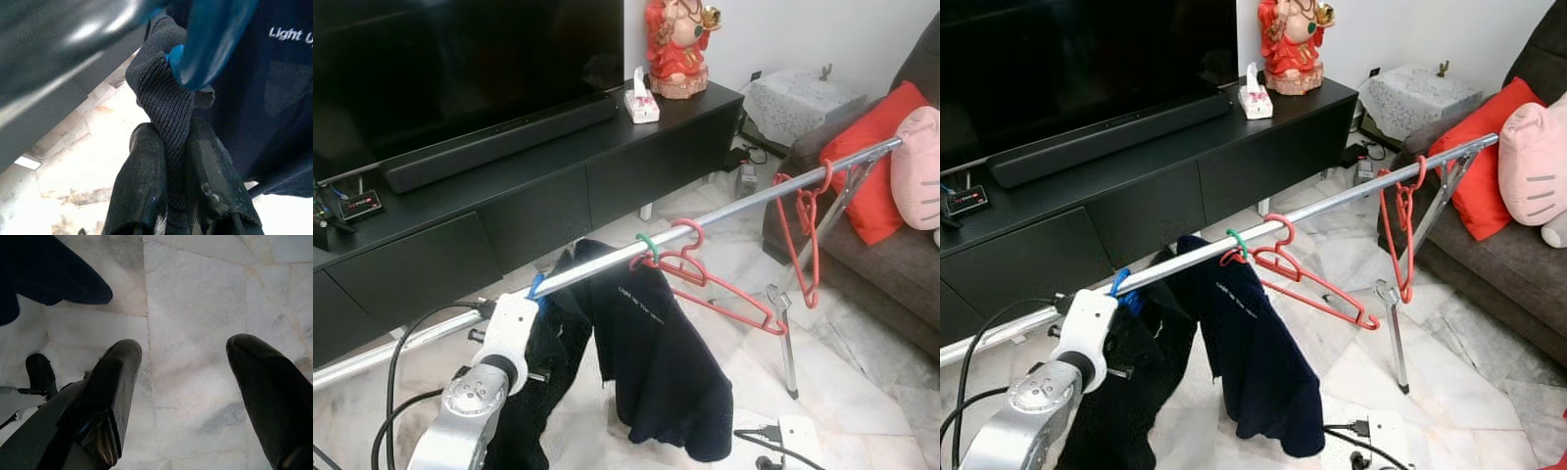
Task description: Hang hanger
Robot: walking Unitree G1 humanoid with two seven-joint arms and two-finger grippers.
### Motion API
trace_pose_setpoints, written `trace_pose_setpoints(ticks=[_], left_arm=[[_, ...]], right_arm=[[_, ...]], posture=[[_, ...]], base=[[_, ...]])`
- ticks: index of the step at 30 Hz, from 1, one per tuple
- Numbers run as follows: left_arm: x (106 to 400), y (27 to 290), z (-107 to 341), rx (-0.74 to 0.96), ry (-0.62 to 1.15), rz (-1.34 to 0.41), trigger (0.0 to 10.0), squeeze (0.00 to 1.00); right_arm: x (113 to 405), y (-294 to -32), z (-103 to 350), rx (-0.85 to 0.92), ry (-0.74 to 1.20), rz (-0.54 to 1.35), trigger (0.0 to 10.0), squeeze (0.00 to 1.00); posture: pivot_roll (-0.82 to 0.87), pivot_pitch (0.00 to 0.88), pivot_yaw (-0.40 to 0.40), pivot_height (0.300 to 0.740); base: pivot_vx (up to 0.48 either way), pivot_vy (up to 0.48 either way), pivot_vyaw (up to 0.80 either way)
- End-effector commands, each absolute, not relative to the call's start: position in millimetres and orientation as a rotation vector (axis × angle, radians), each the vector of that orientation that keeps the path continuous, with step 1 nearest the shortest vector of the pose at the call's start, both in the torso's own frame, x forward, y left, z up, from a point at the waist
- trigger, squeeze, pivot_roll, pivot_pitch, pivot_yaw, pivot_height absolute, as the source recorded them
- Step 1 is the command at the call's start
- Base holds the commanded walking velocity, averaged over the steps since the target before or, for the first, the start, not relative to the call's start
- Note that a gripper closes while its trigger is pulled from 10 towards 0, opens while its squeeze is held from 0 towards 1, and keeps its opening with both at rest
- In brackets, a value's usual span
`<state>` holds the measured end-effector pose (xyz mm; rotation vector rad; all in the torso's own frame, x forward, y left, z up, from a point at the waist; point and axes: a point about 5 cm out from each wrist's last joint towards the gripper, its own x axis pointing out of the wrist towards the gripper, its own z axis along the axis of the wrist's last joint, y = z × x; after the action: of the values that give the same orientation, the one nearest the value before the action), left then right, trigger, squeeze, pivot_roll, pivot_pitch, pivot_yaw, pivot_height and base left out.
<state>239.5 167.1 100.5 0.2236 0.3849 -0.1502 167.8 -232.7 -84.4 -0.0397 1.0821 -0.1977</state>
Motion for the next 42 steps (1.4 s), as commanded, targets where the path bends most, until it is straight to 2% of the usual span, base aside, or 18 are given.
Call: trace_pose_setpoints(ticks=[1, 16, 20, 29, 42], left_arm=[[239, 171, 113, 0.241, 0.324, -0.134, 0.0, 0.00], [231, 167, 111, 0.233, 0.328, -0.164, 0.0, 0.00], [231, 171, 125, 0.211, 0.226, -0.113, 0.0, 0.00], [229, 175, 134, 0.197, 0.158, -0.066, 0.0, 0.00], [200, 188, 124, 0.254, 0.208, -0.073, 0.0, 0.00]], right_arm=[[166, -233, -85, -0.030, 1.087, -0.208, 10.0, 0.00], [167, -233, -85, -0.029, 1.088, -0.211, 10.0, 0.00], [167, -235, -84, -0.034, 1.087, -0.215, 10.0, 0.00], [167, -235, -84, -0.035, 1.084, -0.216, 10.0, 0.00], [167, -236, -84, -0.039, 1.085, -0.217, 10.0, 0.00]], posture=[[-0.01, 0.000, -0.016, 0.740], [-0.01, 0.000, -0.020, 0.740], [-0.01, 0.000, -0.027, 0.740], [-0.01, 0.000, -0.030, 0.740], [0.00, 0.000, -0.033, 0.740]], base=[[0.000, 0.000, 0.00], [0.000, 0.000, 0.00], [0.000, 0.000, 0.00], [0.000, 0.000, 0.00], [0.000, 0.000, 0.00]])
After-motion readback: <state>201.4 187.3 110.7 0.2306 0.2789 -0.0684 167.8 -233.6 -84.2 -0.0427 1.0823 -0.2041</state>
